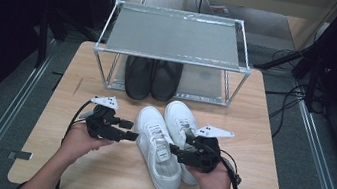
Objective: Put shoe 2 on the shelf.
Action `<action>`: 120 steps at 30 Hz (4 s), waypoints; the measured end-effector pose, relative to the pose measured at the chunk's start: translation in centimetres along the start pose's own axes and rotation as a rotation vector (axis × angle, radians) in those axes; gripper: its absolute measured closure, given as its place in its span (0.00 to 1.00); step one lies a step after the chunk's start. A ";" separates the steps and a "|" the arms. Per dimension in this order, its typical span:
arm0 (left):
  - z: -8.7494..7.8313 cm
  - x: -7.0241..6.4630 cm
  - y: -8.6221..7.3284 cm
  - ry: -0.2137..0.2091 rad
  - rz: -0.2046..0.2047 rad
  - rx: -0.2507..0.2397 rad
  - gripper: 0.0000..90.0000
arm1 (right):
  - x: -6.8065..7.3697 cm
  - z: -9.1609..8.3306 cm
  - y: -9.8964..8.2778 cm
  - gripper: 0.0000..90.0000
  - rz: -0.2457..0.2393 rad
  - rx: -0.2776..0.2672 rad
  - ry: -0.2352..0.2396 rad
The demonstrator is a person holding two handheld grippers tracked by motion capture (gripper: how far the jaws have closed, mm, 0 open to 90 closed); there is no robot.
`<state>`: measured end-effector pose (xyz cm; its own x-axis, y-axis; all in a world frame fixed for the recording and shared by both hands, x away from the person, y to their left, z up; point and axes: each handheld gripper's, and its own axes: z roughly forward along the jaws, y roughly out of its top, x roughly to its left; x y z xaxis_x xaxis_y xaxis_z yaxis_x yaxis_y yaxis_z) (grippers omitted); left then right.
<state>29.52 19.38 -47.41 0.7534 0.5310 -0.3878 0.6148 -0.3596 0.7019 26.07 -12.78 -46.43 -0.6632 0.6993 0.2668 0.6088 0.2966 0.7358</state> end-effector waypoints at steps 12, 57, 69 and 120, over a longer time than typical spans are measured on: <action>0.0 0.0 0.1 0.000 0.006 -0.005 0.47 | 1.4 1.7 -0.5 0.48 0.001 0.033 -0.086; -1.1 1.3 0.1 0.031 -0.031 -0.048 0.49 | -0.9 -0.2 0.8 0.88 -0.057 0.071 -0.047; -2.8 2.4 -0.6 0.088 -0.049 -0.064 0.48 | -1.3 -1.8 2.8 0.88 -0.094 0.096 0.044; -6.4 5.1 -3.2 0.149 -0.139 -0.115 0.49 | -3.8 -3.9 28.1 0.88 -0.189 -0.059 0.077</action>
<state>29.90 28.14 -47.75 0.6154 0.6798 -0.3990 0.6731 -0.1898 0.7148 44.00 -9.64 -24.40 -0.7960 0.5821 0.1660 0.4453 0.3775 0.8119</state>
